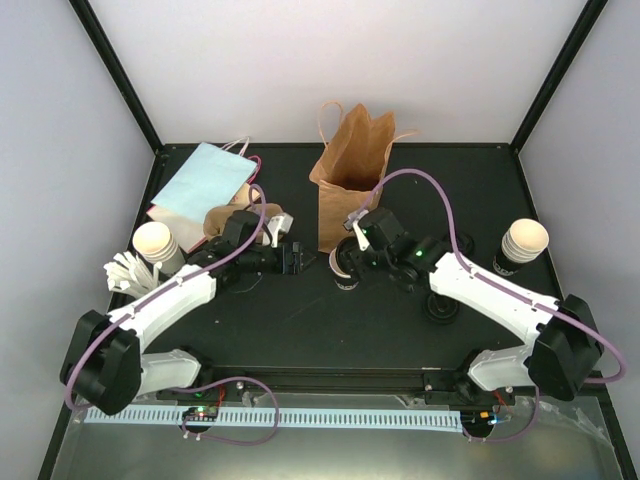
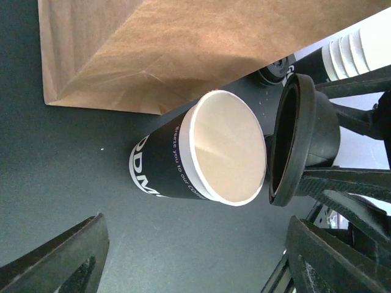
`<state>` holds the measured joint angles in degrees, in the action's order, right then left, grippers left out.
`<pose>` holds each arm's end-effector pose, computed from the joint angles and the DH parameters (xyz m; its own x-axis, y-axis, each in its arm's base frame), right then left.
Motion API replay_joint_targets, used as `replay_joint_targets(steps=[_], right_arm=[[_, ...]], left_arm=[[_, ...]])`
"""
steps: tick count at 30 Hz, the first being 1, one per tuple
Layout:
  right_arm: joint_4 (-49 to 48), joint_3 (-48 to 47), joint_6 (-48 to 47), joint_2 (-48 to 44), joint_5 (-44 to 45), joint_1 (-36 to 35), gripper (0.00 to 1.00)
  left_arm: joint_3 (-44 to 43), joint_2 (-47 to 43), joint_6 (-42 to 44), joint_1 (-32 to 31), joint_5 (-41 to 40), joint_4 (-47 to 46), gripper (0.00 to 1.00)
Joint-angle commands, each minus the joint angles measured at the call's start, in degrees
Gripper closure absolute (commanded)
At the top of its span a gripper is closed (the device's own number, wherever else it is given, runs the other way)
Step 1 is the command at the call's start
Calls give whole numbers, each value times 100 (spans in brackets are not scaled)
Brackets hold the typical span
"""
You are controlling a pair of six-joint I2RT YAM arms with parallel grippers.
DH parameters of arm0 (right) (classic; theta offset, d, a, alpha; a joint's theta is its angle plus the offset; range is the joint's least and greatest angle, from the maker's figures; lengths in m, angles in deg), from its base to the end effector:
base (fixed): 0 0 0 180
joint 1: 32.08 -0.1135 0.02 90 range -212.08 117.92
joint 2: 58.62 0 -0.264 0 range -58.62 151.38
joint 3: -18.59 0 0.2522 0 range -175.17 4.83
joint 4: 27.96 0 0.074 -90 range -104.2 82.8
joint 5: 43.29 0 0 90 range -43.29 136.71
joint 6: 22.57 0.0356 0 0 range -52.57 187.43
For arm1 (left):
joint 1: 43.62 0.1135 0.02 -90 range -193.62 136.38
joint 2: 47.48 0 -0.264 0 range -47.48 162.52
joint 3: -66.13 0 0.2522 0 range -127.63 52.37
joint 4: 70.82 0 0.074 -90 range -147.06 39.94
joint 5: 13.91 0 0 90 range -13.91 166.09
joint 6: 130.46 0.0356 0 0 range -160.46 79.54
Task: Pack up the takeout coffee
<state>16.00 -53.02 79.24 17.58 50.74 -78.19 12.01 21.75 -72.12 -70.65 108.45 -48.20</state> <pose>0.1966 0.2007 0.2676 -0.6492 -0.3803 -0.6587 -0.5658 0.8203 0.0839 0.2160 -0.1316 0.2309 -0.8634 -0.0572 -0.5013 0.3616 0.6227 -0.6939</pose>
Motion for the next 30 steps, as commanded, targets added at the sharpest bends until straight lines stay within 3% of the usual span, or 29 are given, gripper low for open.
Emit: replay_joint_targets(steps=[1,9,30], right_arm=[[-36,-259,-182,116,191,-59,31],[222,-546,-310,392,261,-106,30],[869,-643,-363,298,665,-210,30]], left_arm=[[-253,249,-62,-11,243,-338,20],[-284,658,-88,-11,340,-540,28],[-249,888,-46,-13,350,-664,29]])
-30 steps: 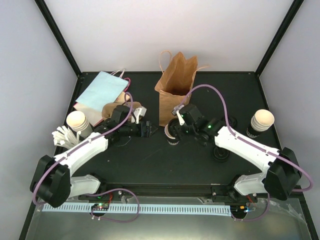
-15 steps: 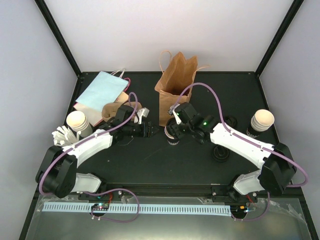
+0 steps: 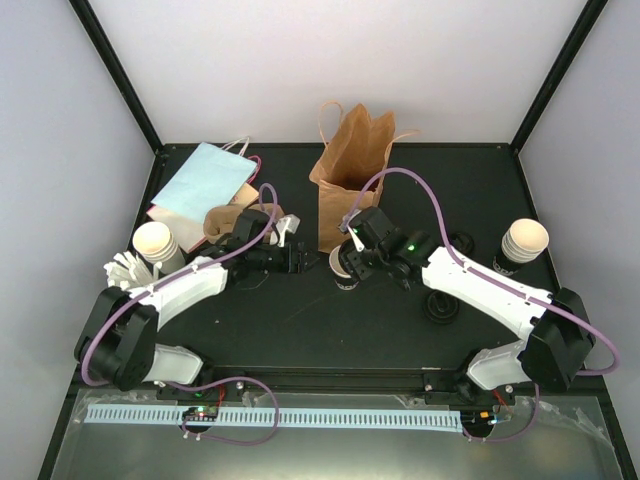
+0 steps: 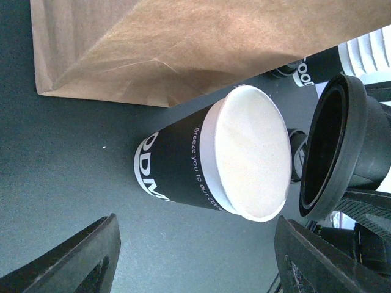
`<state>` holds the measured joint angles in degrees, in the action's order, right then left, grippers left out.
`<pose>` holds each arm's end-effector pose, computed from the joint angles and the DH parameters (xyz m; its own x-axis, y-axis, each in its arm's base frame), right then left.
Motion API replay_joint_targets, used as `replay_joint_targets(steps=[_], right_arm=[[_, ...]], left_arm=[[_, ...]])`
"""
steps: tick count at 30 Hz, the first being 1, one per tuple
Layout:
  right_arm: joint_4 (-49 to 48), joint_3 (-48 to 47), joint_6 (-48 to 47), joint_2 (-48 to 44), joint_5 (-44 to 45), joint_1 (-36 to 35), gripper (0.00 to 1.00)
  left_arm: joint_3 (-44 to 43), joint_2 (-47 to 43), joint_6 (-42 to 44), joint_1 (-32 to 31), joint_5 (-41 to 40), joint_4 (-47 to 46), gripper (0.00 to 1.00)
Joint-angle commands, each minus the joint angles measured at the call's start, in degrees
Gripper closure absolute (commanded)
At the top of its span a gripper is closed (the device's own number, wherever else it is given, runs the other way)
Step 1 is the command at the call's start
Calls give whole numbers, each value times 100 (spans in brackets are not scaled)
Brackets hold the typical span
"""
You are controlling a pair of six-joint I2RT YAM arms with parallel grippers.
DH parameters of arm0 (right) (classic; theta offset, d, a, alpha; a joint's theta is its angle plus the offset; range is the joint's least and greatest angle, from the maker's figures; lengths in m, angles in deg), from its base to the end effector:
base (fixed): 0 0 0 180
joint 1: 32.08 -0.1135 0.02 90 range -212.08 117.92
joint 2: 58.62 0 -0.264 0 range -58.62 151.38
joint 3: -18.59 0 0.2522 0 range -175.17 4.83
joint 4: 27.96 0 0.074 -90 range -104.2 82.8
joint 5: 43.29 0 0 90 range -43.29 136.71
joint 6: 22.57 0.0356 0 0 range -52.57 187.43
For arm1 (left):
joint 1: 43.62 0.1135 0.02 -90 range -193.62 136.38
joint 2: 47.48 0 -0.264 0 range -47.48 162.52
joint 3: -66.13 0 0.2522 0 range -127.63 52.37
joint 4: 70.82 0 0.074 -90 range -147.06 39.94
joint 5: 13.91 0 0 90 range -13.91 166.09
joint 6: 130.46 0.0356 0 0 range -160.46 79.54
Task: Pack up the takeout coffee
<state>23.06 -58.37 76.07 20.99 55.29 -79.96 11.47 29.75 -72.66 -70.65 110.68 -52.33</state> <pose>0.1978 0.2108 0.2735 -0.6355 -0.4813 -0.6038 -0.5853 0.8102 -0.0298 0.2335 -0.1418 0.2063 -0.8977 -0.0345 -0.4393 0.3275 0.6150 -0.7173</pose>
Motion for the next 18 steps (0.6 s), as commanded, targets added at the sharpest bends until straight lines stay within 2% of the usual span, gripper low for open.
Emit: replay_joint_targets(steps=[1,9,18], right_arm=[[141,-84,-37,-43,210,-30,30],[-13,-106,-10,146,57,-30,30],[-95,-266,-71,365,-80,-30,31]], left_arm=[[-198,104,8,-13,125,-260,29],[-246,308,-5,-13,200,-359,29],[-317,538,-26,-18,306,-471,37]])
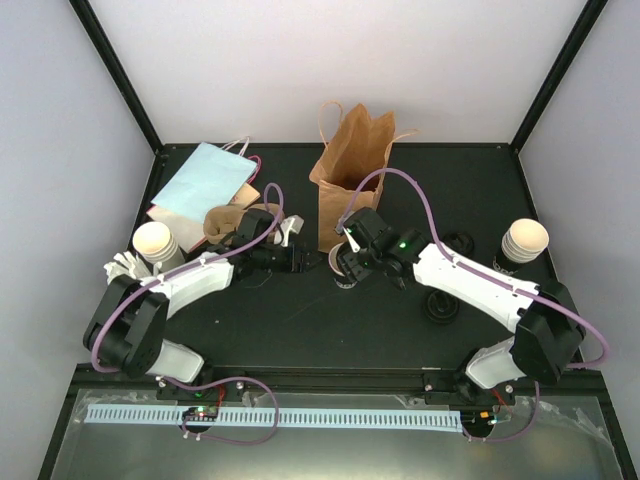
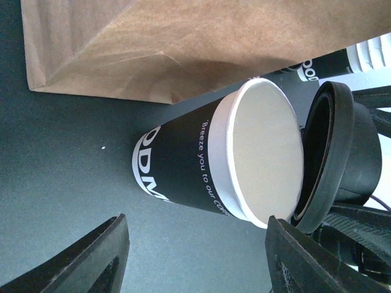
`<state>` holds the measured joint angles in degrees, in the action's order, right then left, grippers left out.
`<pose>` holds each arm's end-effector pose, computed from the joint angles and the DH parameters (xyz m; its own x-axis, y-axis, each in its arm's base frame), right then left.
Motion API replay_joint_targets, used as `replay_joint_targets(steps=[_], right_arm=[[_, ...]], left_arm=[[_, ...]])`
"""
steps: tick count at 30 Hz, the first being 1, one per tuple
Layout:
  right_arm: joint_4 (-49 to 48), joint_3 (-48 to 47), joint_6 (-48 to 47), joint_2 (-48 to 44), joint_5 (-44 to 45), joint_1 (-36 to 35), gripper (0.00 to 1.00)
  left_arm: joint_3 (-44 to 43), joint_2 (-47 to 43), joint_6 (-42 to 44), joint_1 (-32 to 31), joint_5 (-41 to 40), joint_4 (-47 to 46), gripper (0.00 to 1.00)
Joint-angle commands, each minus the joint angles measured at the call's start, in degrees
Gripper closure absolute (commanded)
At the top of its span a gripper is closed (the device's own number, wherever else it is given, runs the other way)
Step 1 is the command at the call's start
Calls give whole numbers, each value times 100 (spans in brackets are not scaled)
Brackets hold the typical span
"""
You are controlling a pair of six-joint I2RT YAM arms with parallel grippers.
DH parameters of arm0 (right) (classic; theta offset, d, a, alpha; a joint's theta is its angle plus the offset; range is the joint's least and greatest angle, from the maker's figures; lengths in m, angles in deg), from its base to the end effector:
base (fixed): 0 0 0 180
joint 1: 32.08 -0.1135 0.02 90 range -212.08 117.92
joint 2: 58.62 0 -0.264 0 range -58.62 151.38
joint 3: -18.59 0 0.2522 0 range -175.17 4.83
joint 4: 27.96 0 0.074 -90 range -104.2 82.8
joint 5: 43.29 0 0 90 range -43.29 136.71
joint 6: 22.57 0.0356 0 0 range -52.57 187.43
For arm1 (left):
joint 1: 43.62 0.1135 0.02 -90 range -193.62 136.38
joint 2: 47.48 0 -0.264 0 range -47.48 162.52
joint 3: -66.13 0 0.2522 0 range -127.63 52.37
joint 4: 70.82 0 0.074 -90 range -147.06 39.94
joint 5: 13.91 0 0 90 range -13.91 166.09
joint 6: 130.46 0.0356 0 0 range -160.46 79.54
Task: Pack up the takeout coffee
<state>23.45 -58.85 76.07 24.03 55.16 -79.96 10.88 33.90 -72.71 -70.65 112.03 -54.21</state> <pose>0.2034 0.2171 0.2612 -0.6558 -0.5037 -0.5624 -0.5876 0.8082 -0.0387 0.2420 -0.1469 0.1937 -0.9125 -0.0195 -0.4086 0.3133 0.6088 -0.7288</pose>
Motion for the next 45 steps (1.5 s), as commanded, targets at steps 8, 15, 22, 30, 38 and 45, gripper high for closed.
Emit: replay_joint_targets(steps=[8,15,22,30,38,45], right_arm=[[-3,-382,-173,178,-51,-39,30],[184,-586,-287,260,-24,-62,30],[274,-718,-350,491,0,-68,30],[428,-879,-357,604,15,-82,28],[827,-1230,-356,605,153,-143,28],[1488,-1642,-346,771,104,-138,28]], left_arm=[[-336,387,-27,-22,301,-425,50],[-364,456,-6,-26,326,-456,54],[-386,534,-3,-29,372,-487,56],[-401,587,23,-30,395,-488,57],[-412,576,42,-29,399,-474,57],[-240,344,-12,-28,199,-536,60]])
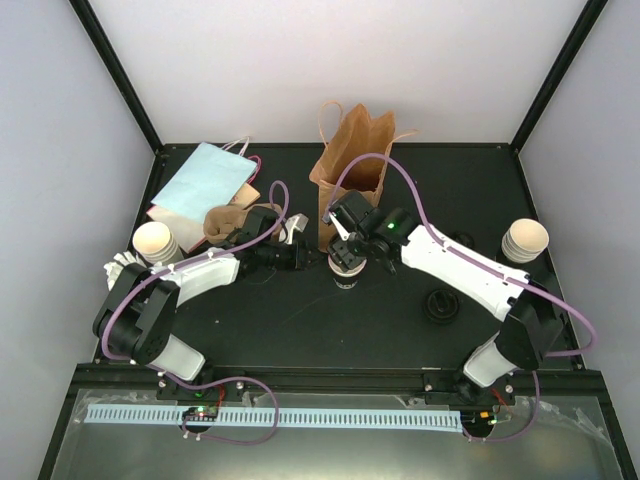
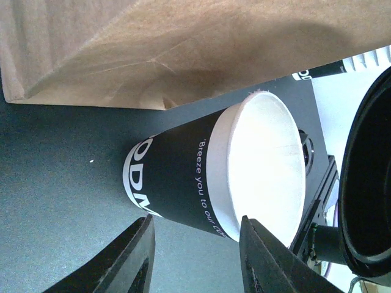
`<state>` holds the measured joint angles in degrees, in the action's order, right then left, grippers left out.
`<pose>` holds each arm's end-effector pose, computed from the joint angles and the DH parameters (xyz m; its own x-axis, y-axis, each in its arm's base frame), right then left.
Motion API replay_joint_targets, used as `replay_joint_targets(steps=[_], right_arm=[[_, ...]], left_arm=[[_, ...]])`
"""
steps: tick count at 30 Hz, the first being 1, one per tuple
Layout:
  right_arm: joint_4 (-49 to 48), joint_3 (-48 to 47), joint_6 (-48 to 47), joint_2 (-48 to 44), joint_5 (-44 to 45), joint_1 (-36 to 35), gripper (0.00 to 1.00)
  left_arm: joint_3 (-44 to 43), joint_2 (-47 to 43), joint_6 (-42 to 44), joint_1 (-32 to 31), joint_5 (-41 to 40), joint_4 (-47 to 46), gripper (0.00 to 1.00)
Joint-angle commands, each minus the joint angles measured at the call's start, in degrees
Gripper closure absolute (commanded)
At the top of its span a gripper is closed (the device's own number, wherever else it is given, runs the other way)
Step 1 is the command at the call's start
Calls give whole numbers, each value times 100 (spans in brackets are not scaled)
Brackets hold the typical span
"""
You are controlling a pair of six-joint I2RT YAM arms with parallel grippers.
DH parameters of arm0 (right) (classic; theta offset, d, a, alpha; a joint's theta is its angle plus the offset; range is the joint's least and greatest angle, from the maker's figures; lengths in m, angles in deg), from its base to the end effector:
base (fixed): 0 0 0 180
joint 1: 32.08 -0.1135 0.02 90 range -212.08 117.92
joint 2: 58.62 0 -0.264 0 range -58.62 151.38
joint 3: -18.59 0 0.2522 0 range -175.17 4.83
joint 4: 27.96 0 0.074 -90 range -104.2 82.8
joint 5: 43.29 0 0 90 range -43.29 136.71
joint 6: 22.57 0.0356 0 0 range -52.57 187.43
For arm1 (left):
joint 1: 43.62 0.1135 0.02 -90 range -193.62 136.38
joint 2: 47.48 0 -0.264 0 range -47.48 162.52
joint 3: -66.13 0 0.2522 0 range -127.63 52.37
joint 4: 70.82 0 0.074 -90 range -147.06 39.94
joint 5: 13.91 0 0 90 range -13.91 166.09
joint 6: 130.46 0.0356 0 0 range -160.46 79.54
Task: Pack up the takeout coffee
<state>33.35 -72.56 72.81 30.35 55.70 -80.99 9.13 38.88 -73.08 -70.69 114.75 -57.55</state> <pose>0.2167 0.2400 0.2934 -0.6265 -0.5775 -0.5234 -0.6358 0.7671 -0.0854 0.2552 -0.1554 0.1844 -0.9201 -0.0025 -0.3916 0.3189 0.5756 -0.7530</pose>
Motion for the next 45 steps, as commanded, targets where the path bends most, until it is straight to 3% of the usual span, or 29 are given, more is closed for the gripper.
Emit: replay_joint_targets(steps=[1,20,45], right_arm=[[561,-303,-20,159,27,-40,28],[875,-772,-92,941,18,-38,28],[1183,-1243,-134,1149,-34,-35,27]], left_arm=[[-43,-177,19,-23,-76,-212,60],[35,-208,-29,-19,-46,-251,60],[41,-244,-55,-17,-63,-306,61]])
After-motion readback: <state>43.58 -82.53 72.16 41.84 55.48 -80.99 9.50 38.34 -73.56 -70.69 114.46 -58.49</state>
